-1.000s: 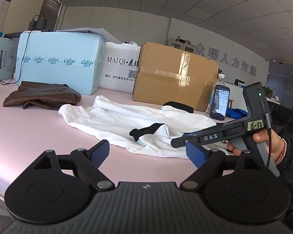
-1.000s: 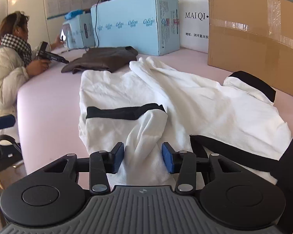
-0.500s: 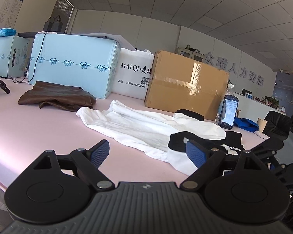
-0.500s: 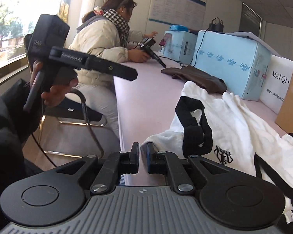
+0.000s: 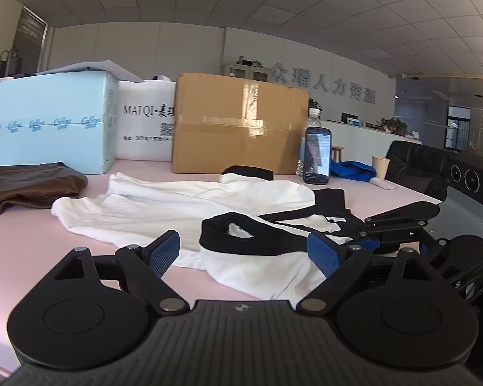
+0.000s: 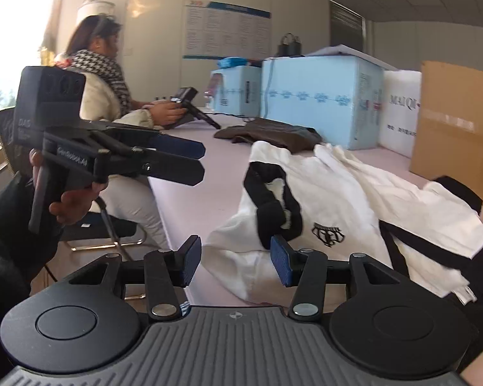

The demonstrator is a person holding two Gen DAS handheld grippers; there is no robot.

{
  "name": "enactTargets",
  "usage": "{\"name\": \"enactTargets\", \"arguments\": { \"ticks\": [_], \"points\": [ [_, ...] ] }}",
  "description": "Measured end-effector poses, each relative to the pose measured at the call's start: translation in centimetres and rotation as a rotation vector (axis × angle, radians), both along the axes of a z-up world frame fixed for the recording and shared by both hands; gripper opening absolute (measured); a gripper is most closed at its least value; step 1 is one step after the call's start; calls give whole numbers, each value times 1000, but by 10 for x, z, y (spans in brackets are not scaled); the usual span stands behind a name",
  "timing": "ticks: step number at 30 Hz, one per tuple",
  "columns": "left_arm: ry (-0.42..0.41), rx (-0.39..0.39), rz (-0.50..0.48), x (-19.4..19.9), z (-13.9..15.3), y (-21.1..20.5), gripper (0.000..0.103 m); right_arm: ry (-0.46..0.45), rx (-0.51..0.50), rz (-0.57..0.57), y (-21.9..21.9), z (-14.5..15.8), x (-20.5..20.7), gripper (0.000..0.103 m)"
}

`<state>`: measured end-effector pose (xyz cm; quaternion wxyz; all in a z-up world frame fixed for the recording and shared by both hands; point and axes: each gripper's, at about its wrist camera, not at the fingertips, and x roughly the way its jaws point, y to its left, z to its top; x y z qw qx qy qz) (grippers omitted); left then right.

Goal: Fold clothes

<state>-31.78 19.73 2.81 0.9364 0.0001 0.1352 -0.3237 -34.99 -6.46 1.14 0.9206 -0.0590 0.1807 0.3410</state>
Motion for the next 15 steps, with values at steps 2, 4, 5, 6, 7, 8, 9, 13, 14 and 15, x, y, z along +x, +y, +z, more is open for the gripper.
{"name": "enactTargets", "arguments": {
  "ticks": [2,4,5,6,7,8,9,13,14,15],
  "points": [
    [28,-5,1,17,1,-5,85,11,54,-80,-8,1,4,45],
    [31,-31,3,31,4,-5,85,16,91,-129,-12,2,7,45],
    [38,-45,-3,39,7,-5,85,20,103,-147,-12,2,10,45],
    [56,-58,-15,47,9,-4,85,23,115,-165,-13,2,12,46],
    [79,-70,-22,55,10,-5,85,27,126,-184,-13,2,15,46],
    [101,-81,-30,62,11,-5,85,36,129,-189,-11,1,18,46],
    [120,-98,-30,69,11,-5,85,40,132,-192,-10,0,20,46],
    [132,-206,6,71,11,7,85,102,163,-187,-1,-2,37,53],
    [125,-221,9,69,10,10,85,118,170,-183,1,-2,41,53],
    [120,-220,10,67,9,11,85,131,172,-176,5,-2,45,53]
  ]
}}
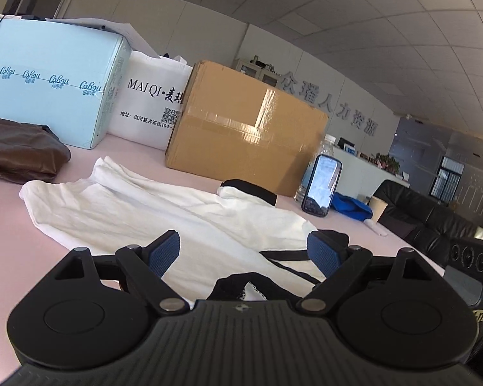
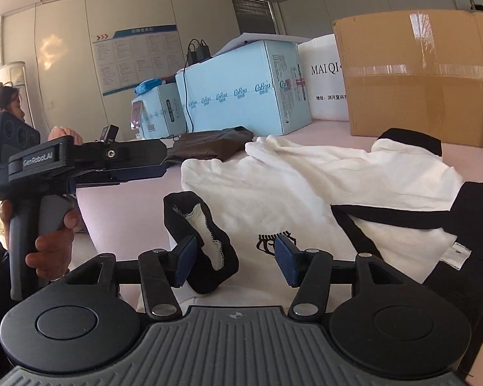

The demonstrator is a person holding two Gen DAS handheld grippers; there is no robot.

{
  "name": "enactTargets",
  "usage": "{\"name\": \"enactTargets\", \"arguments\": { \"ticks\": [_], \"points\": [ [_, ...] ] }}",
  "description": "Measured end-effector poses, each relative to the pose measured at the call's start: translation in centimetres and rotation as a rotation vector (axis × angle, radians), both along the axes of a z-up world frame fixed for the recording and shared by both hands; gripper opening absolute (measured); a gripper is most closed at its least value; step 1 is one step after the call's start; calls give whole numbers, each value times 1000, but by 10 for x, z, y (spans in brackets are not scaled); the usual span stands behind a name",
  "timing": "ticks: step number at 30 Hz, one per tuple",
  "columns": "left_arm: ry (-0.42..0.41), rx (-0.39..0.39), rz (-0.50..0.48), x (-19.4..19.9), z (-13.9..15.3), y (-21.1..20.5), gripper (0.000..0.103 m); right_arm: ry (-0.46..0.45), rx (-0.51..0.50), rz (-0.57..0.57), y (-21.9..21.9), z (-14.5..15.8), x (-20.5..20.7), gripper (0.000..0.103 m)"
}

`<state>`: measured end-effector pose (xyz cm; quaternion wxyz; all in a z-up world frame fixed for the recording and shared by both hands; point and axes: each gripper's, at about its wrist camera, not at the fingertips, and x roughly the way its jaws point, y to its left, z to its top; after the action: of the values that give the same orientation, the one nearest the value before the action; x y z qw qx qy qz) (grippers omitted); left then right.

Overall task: Fold clothes
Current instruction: 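Lift the black trim with the right gripper and fold it over the shirt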

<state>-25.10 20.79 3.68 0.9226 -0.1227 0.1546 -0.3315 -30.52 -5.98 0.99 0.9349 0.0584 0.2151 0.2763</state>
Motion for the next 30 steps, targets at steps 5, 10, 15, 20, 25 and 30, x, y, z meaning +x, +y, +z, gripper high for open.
{"name": "enactTargets", "arguments": {
  "ticks": [5,10,15,20,25,30],
  "points": [
    [-3,37,-4,-5,-9,-2,85,-18,-111,52,22,0,-1,33],
    [3,8,10,-10,-11,10,85,-190,-316,99,49,-3,-29,28],
    [13,-20,46,-13,-16,27,85,-279,-406,132,66,-6,-43,29],
    [15,-30,71,-18,-19,39,85,-296,-378,149,69,-2,-46,9],
    [-6,-30,93,-25,-17,48,85,-374,-322,151,57,26,-46,9],
    [-28,-32,83,-28,-10,46,85,-362,-327,126,30,51,-6,9]
  ]
}}
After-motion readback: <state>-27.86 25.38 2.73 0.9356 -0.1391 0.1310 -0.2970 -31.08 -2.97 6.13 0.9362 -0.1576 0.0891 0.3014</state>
